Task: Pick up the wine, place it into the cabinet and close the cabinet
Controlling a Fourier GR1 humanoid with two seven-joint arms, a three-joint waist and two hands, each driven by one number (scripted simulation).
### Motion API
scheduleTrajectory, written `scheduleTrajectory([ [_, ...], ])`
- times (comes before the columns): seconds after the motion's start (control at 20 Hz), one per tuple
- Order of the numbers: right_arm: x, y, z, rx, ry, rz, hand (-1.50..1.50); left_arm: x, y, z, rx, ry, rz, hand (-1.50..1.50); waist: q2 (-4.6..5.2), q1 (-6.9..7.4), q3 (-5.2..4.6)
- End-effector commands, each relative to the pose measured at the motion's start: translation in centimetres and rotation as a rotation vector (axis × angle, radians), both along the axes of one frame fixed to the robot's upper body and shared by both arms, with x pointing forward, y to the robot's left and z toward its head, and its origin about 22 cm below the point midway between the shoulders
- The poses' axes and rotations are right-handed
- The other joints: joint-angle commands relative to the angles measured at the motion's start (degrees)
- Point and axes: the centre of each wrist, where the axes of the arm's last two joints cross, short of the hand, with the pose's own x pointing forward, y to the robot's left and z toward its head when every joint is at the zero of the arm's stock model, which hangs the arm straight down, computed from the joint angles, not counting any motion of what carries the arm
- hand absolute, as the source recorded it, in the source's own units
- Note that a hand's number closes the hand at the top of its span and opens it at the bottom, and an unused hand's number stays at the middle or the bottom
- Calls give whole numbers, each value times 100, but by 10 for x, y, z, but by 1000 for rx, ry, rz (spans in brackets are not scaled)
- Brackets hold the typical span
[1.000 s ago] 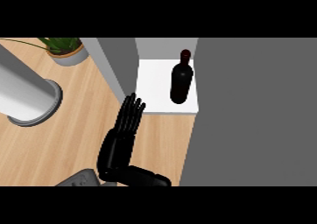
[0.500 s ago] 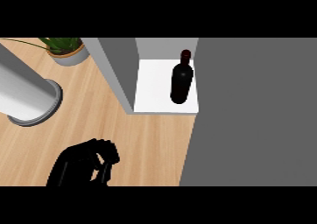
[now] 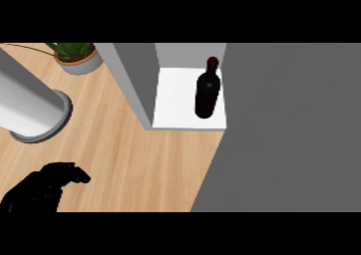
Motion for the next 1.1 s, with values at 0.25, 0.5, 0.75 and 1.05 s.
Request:
scheduleTrajectory([
  [0.25, -41, 56, 20, -61, -29, 136, 150, -17, 54, 6, -30, 6, 103, -150, -45, 68, -19],
  [0.5, -40, 86, 20, -33, -48, 91, 150, -14, 82, 16, -25, -5, 116, -150, -31, 124, -21],
  [0.75, -31, 101, 21, 26, -95, -18, 150, -28, 104, 9, -11, 1, 116, -150, -43, 215, -27],
  [1.05, -11, 114, 27, 96, -118, -134, 150, -32, 132, 13, 3, -9, 112, -150, 9, 249, -20],
])
